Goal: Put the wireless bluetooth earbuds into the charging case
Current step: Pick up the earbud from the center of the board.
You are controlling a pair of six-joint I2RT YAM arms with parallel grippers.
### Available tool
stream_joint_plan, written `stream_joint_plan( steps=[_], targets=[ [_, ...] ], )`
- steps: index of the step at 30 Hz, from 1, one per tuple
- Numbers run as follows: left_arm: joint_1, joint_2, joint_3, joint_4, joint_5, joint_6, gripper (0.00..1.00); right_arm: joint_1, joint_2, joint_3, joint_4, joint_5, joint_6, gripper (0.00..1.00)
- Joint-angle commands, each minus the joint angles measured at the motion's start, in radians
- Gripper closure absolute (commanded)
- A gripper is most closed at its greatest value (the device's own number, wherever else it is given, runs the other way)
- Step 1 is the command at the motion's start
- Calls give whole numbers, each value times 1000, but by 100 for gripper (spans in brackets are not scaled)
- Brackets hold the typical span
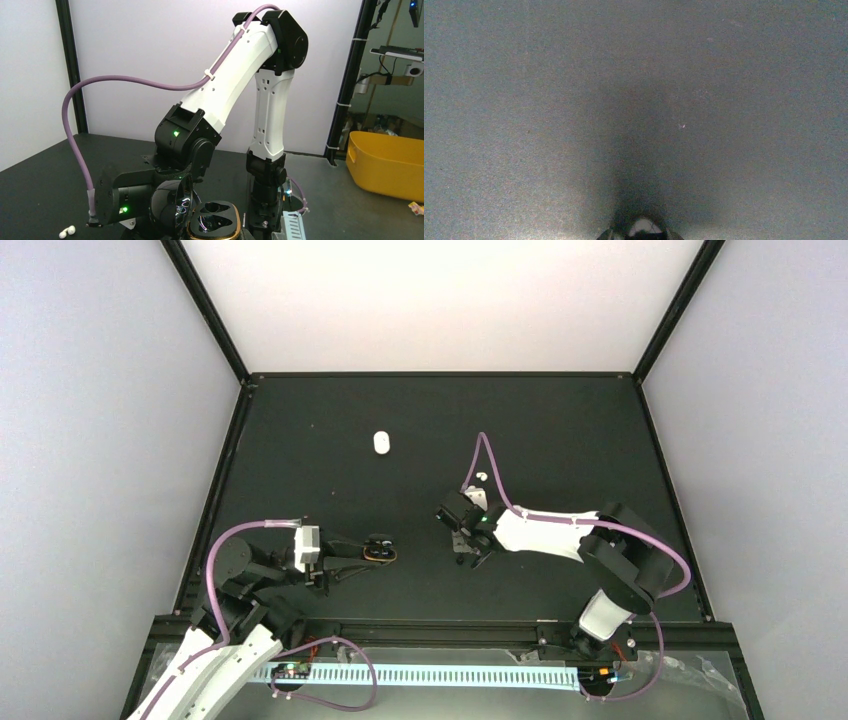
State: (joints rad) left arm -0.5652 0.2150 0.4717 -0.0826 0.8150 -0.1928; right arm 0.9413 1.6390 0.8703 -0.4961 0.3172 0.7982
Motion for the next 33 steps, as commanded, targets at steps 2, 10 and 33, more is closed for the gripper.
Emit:
stream_joint_plan(
  steps=[2, 10, 33],
  targets=[
    [-2, -5, 21, -9, 0, 7, 98, 6, 30, -44, -39, -23, 0, 77],
    [-1, -3, 21, -9, 0, 6, 98, 7, 11, -54, -37, -20, 1, 84],
    [-1, 10, 21, -9, -3, 6, 98, -13, 28, -35, -41, 14, -28, 73]
  ],
)
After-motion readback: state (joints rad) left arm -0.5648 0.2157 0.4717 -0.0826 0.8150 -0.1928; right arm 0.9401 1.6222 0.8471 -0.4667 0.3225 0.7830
